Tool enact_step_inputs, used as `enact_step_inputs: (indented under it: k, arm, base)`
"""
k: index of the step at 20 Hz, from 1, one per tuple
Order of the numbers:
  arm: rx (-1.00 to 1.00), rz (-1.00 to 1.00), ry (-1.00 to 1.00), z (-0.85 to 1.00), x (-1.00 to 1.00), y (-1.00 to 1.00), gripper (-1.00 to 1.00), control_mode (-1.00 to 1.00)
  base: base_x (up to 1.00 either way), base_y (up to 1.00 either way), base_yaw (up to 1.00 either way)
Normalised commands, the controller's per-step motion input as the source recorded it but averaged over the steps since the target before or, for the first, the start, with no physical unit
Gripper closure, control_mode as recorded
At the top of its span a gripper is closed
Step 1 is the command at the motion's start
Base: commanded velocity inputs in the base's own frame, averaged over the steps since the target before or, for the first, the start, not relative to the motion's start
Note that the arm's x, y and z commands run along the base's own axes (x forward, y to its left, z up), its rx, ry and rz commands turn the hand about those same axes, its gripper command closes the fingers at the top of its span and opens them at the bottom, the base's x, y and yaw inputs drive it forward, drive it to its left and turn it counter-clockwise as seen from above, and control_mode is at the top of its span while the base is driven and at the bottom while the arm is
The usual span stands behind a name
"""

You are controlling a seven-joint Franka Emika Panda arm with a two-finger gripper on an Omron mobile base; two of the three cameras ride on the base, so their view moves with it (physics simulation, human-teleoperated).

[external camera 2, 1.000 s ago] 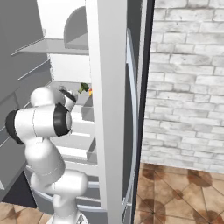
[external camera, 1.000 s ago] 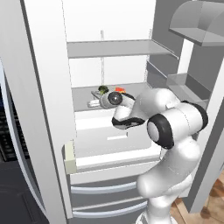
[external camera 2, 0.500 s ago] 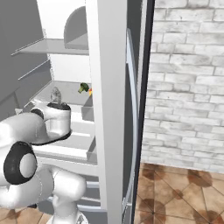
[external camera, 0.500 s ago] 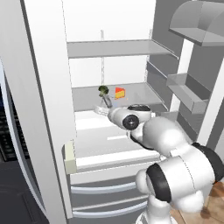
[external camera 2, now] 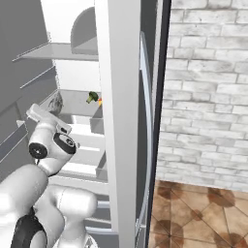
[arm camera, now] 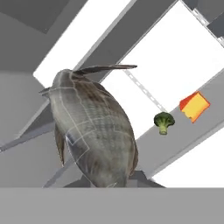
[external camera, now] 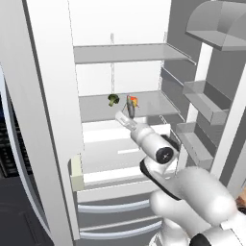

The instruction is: Take the cheese, fish, and broccoli from the fridge and place them on the plate on the dining counter to create an appetizer plate.

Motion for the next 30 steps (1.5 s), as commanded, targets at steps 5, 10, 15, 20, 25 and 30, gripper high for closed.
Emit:
enact_step_inputs:
  k: [5, 10, 15, 20, 25, 30]
  arm:
    - [0.22, -0.05, 0.08, 1.00, -0.72, 0.00, 1.00, -1.00]
    - [0.17, -0.08, 0.17, 1.00, -0.68, 0.00, 1.00, -1.00]
    - [0.05, -0.13, 0.30, 0.88, -0.71, 0.00, 1.00, -1.00]
    - [-0.03, -0.13, 0.35, 0.12, -0.78, 0.00, 1.00, -1.00]
    - [-0.04, -0.07, 0.38, -0.17, -0.55, -0.26, 1.00, -1.00]
    - [-0.01, 0.00, 0.38, -0.32, -0.03, -0.45, 1.00, -1.00]
  base:
    - [0.00, 0.00, 0.00]
    - [0.00, 0.00, 0.00]
    - [0.00, 0.00, 0.00]
    - [0.00, 0.00, 0.00]
    - [0.00, 0.00, 0.00]
    - [0.00, 0.00, 0.00]
